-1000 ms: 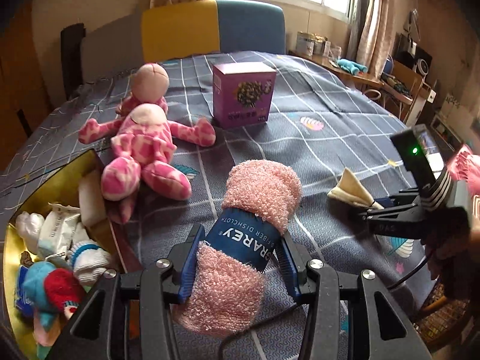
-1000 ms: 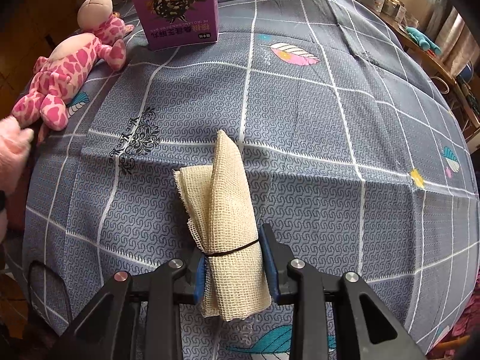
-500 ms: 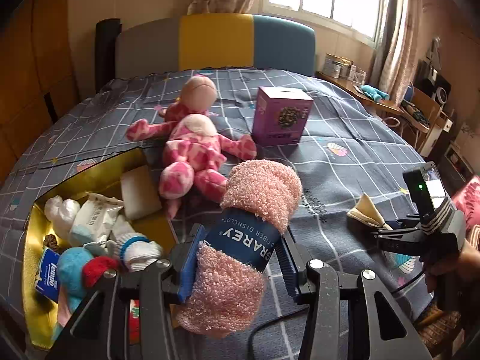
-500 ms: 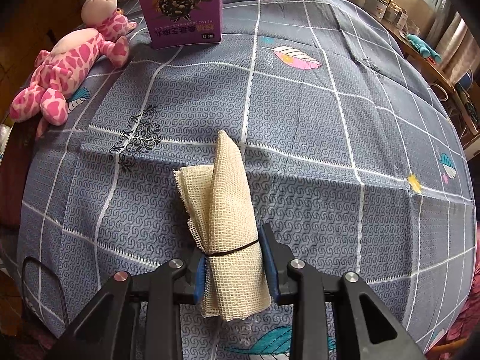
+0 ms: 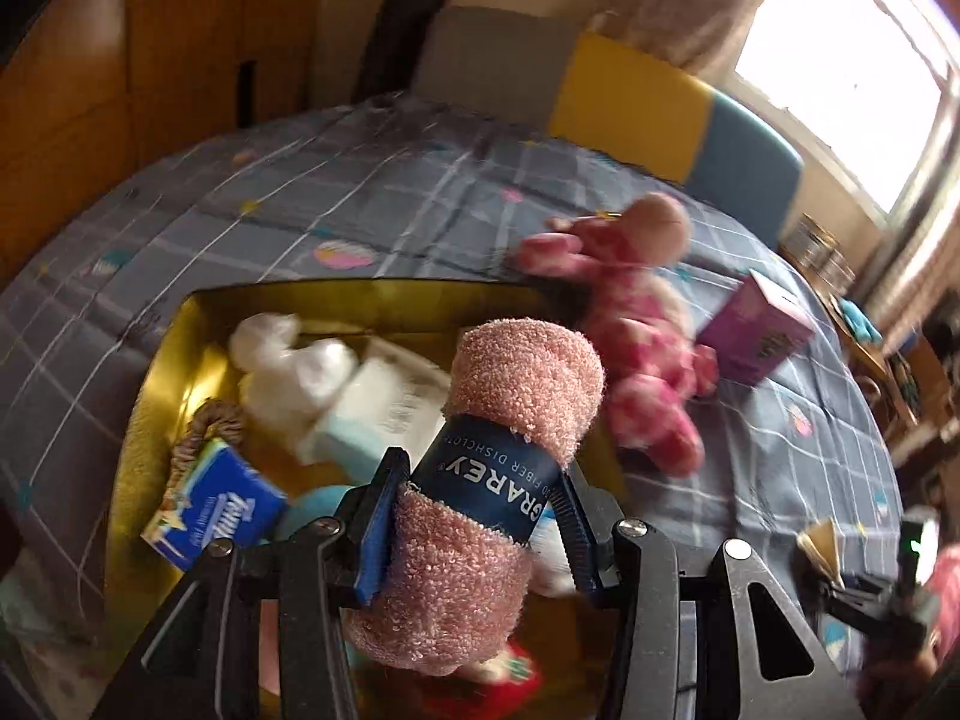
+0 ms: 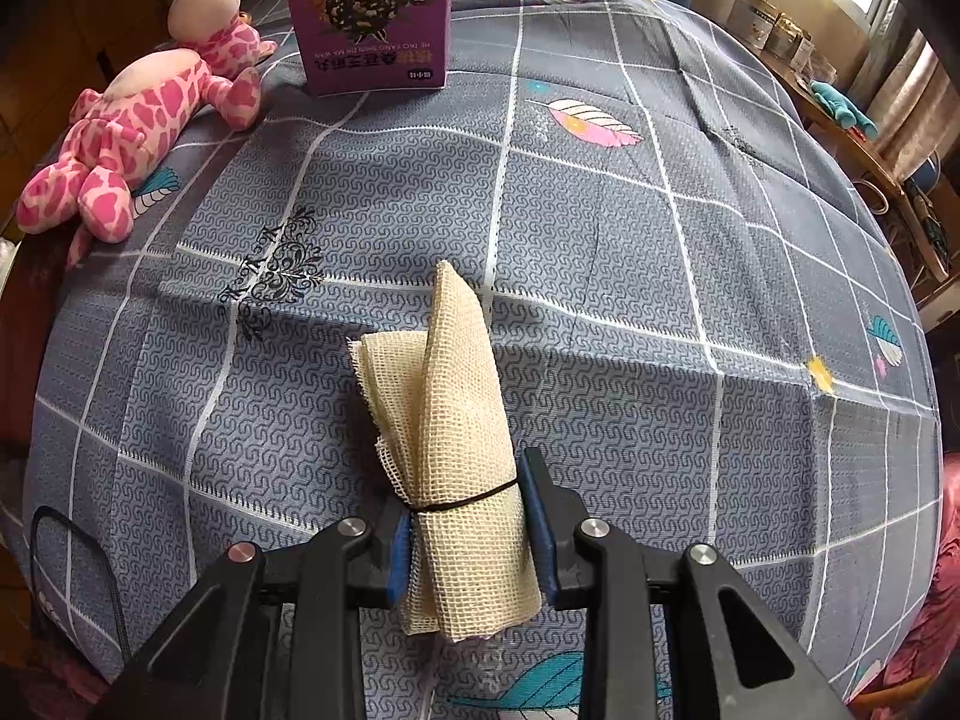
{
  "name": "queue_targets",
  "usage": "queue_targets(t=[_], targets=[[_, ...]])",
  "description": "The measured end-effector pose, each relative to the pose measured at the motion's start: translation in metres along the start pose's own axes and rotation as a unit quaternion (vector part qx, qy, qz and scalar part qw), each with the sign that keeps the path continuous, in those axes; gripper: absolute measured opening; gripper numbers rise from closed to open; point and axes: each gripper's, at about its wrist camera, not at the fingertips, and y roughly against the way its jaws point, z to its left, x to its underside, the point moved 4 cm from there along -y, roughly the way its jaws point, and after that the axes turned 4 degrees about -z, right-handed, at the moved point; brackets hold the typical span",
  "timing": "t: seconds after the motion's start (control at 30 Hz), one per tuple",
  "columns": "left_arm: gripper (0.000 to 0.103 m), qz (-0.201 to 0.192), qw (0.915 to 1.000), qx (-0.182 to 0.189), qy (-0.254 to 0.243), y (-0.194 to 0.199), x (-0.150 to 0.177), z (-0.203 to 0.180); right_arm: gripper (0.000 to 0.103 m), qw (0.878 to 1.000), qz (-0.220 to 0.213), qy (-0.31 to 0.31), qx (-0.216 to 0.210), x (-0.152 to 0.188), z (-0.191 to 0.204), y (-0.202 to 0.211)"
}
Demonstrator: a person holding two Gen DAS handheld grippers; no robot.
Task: Organize soft objects
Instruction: 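Carry the pink towel roll into the gold tray and open the left gripper, then carry the beige mesh cloth into the gold tray and open the right gripper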
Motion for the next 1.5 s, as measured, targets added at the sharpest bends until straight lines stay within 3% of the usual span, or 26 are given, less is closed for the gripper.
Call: queue_targets(t=[0.2, 0.27, 0.37, 0.4, 0.47, 0.57, 0.7, 0.93, 1.1, 1.23, 1.5], targets=[[0.043, 0.037, 0.9976, -0.006, 0.058, -0.030, -0.003, 0.041, 0.031, 1.000, 0.001, -0.002, -0.002, 0.000, -0.001, -0.001], [0.046, 0.058, 0.9959, 0.013, 0.068, -0.040, 0.001, 0.040, 0.031, 1.000, 0.001, -0.003, -0.002, 0.000, -0.001, -0.001], [0.051, 0.062, 0.9963, 0.007, 0.059, -0.049, 0.007, 0.034, 0.031, 1.000, 0.001, -0.002, -0.002, 0.000, -0.001, -0.001], [0.053, 0.060, 0.9965, 0.009, 0.057, -0.048, 0.008, 0.032, 0.031, 1.000, 0.001, -0.003, -0.003, 0.000, -0.001, -0.001], [0.067, 0.052, 0.9975, 0.002, 0.048, -0.044, 0.010, 0.027, 0.031, 1.000, 0.002, -0.003, -0.003, -0.001, -0.002, -0.002], [0.075, 0.040, 0.9984, -0.004, 0.040, -0.035, 0.011, 0.024, 0.031, 1.000, 0.001, -0.002, -0.002, -0.001, -0.002, -0.002], [0.077, 0.018, 0.9991, -0.014, 0.036, -0.017, 0.011, 0.029, 0.031, 1.000, 0.002, -0.003, -0.002, -0.001, -0.002, -0.002], [0.080, -0.010, 0.9978, -0.066, -0.009, 0.015, 0.019, 0.036, 0.030, 1.000, 0.003, -0.006, -0.001, -0.003, -0.005, -0.002], [0.081, -0.026, 0.9973, -0.066, -0.020, 0.032, 0.023, 0.035, 0.027, 1.000, 0.003, -0.002, 0.010, -0.003, 0.002, 0.003], [0.081, -0.033, 0.9972, -0.061, -0.028, 0.042, 0.024, 0.030, 0.027, 1.000, -0.013, -0.002, -0.007, -0.008, 0.021, 0.015], [0.082, -0.043, 0.9970, -0.060, -0.025, 0.052, 0.027, 0.033, 0.027, 0.995, -0.053, 0.072, -0.053, -0.032, 0.107, 0.050]])
